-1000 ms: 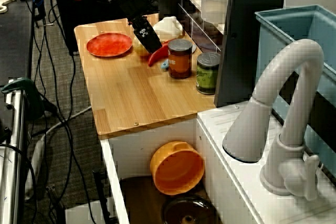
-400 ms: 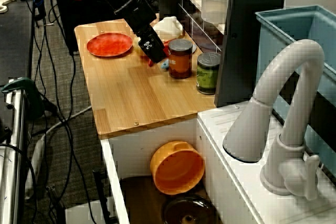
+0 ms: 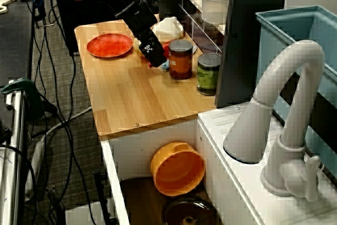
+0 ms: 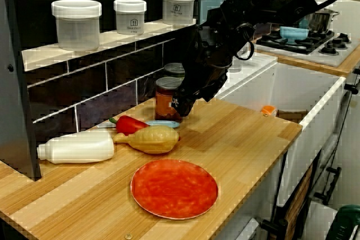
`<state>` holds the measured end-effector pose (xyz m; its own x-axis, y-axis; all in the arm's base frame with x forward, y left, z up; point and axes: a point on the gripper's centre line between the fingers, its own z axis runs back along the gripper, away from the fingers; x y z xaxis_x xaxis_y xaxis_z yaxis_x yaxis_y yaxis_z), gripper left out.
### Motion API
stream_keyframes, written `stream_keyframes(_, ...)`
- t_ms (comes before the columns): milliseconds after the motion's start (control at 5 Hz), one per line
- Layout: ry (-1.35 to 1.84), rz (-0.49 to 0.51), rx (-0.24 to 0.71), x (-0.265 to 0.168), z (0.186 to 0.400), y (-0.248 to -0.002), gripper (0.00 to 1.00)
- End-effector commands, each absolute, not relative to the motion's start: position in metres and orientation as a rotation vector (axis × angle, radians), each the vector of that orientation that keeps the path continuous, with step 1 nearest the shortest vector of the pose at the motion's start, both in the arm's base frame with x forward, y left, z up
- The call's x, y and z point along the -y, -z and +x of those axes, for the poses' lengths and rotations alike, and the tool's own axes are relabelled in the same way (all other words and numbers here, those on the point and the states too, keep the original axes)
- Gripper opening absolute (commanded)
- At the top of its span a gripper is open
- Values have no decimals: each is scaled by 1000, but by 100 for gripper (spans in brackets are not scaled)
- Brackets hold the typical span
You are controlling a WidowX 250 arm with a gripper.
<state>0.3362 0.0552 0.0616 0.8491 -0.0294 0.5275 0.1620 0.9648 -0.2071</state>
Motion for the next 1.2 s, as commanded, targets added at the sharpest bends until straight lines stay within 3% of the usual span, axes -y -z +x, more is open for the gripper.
stream_keyframes(0, 102, -225, 585, -61, 351, -76, 100)
stream_keyframes(1000, 48, -226, 602, -65, 369, -77, 100)
